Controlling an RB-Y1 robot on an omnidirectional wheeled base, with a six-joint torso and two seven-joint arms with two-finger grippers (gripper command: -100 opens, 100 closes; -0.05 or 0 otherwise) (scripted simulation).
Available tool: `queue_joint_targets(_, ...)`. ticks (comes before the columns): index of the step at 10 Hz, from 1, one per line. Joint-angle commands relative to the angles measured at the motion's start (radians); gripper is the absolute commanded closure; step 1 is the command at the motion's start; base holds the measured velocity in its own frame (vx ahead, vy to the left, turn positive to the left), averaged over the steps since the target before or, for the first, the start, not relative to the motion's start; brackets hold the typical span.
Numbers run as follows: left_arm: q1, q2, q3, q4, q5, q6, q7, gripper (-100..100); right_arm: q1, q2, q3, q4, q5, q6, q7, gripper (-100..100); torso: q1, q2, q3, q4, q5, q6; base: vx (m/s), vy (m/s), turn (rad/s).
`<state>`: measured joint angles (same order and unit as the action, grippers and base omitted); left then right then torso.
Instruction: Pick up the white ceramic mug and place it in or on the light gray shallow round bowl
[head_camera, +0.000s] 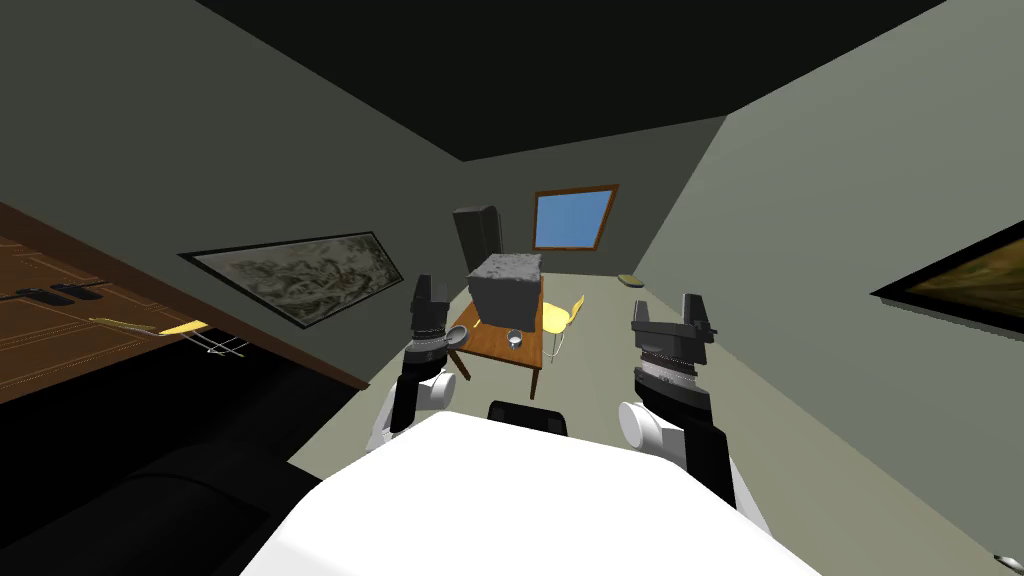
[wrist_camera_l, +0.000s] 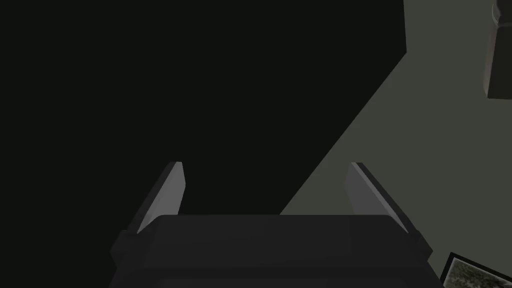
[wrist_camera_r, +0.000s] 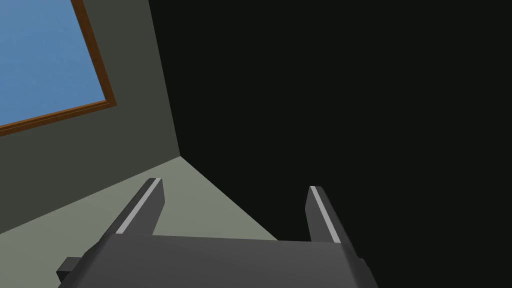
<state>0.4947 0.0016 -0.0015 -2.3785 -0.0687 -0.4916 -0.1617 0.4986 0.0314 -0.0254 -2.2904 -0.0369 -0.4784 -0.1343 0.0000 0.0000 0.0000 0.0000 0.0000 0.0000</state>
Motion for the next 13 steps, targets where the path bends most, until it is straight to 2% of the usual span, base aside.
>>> queue_joint_targets(1,-0.006,0.03,0.001,0.018,0.001,0.002,-0.001,-100,0.0,0.0,0.0,0.0,0.0,0.0,0.0,0,0.0,0.0,0.0,0.0,0.0,0.0,-0.009,-0.009,0.024)
queue_joint_targets(6,-0.051,0.112,0.013,0.14,0.004,0.013,-0.007,-100,0.0,0.0,0.0,0.0,0.0,0.0,0.0,0,-0.002,0.002,0.001,0.0,0.0,0.0,-0.031,-0.03,0.047)
queue_joint_targets(7,-0.051,0.112,0.013,0.148,0.004,0.013,-0.007,-100,0.0,0.0,0.0,0.0,0.0,0.0,0.0,0,-0.003,0.002,0.001,0.001,-0.001,0.0,-0.028,-0.037,0.017)
queue_joint_targets(8,-0.064,0.123,0.016,0.183,0.005,0.016,-0.01,-100,0.0,0.0,0.0,0.0,0.0,0.0,0.0,0,-0.002,0.002,0.001,0.0,-0.001,0.0,-0.029,-0.028,0.053)
queue_joint_targets(9,-0.064,0.123,0.016,0.185,0.005,0.016,-0.01,-100,0.0,0.0,0.0,0.0,0.0,0.0,0.0,0,-0.002,0.002,0.001,0.0,0.0,0.0,-0.024,-0.017,0.023)
queue_joint_targets(11,-0.093,0.14,0.023,0.249,0.006,0.022,-0.016,-100,0.0,0.0,0.0,0.0,0.0,0.0,0.0,0,-0.001,0.002,0.001,0.0,0.0,0.0,-0.038,-0.029,0.061)
queue_joint_targets(12,-0.093,0.14,0.023,0.263,0.006,0.022,-0.016,-100,0.0,0.0,0.0,0.0,0.0,0.0,0.0,0,-0.002,0.002,0.001,0.0,0.0,0.0,-0.046,-0.027,0.03)
queue_joint_targets(13,-0.108,0.148,0.027,0.305,0.007,0.025,-0.019,-100,0.0,0.0,0.0,0.0,0.0,0.0,0.0,0,-0.002,0.003,0.002,0.001,0.0,0.0,-0.043,-0.02,0.059)
